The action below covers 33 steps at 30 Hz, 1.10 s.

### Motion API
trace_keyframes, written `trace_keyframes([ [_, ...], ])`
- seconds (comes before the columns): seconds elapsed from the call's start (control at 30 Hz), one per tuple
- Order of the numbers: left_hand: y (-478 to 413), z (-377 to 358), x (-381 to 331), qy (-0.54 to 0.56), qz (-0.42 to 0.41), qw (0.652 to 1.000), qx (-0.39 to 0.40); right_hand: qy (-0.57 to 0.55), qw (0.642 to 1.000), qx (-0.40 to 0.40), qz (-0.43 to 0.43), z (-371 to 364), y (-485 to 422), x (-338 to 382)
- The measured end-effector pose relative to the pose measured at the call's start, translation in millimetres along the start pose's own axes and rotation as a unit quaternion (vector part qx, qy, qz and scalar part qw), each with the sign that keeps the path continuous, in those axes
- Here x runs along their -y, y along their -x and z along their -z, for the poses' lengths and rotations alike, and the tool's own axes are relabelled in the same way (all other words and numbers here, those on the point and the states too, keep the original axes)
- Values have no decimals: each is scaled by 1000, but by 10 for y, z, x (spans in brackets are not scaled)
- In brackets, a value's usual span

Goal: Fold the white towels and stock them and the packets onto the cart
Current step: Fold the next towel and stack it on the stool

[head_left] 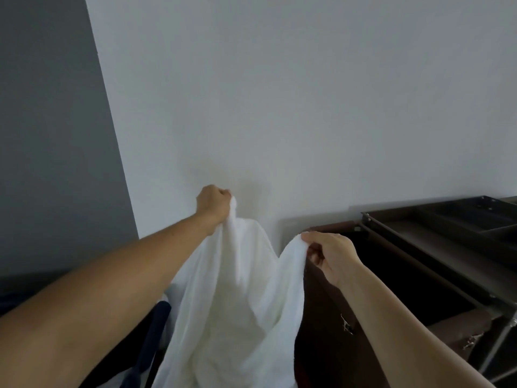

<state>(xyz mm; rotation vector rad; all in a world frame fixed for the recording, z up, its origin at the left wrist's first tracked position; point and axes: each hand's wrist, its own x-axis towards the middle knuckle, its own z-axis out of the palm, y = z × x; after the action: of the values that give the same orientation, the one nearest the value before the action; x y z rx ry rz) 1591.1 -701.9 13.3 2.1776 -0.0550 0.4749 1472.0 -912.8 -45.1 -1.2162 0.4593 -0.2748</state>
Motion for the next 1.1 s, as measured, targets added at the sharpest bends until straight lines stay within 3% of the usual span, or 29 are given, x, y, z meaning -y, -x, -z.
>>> trace_keyframes([
  [0.23, 667, -281, -72, 79, -88, 993, 27, 39, 997, -5, 61, -544, 134, 52],
  [0.5, 878, -278, 65, 13, -142, 982, 121, 87, 992, -18, 94, -641, 207, -20],
  [0.7, 938, -290, 61, 63, -62, 990, 108, 196, 969, -15, 149, -684, 240, -66],
  [0.83, 930, -315, 117, 191, 39, 974, 115, 231, 956, -23, 177, -662, 265, -101],
  [1.1, 1101, -355, 128, 211, 22, 975, 61, 234, 957, -24, 168, -703, 254, -117],
])
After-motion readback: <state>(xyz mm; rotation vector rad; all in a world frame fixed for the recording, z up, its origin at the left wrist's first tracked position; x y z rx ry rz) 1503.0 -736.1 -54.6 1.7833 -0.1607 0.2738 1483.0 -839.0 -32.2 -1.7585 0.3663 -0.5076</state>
